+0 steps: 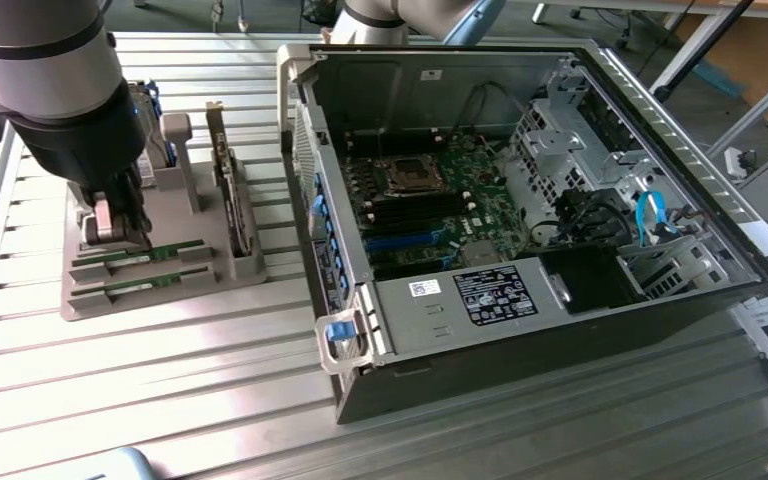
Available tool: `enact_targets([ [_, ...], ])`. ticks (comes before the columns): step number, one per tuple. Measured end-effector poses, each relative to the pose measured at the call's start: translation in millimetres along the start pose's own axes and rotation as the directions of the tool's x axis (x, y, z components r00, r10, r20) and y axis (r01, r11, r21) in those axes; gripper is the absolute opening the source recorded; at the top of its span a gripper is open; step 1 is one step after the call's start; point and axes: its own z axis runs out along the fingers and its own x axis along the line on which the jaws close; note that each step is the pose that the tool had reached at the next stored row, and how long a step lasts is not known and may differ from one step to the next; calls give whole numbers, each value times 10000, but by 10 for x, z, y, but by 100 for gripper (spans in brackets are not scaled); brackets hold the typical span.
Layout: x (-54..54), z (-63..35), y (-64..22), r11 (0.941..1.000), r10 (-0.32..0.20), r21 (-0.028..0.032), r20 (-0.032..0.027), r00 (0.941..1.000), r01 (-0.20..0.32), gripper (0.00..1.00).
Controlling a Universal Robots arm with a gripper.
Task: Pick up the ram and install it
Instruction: 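Pick up the ram and move it above insertion slot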
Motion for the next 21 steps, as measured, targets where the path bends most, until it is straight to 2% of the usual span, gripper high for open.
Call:
enact_targets([
  [21, 0, 68, 2, 9999, -111, 2, 2, 9999, 111, 30],
])
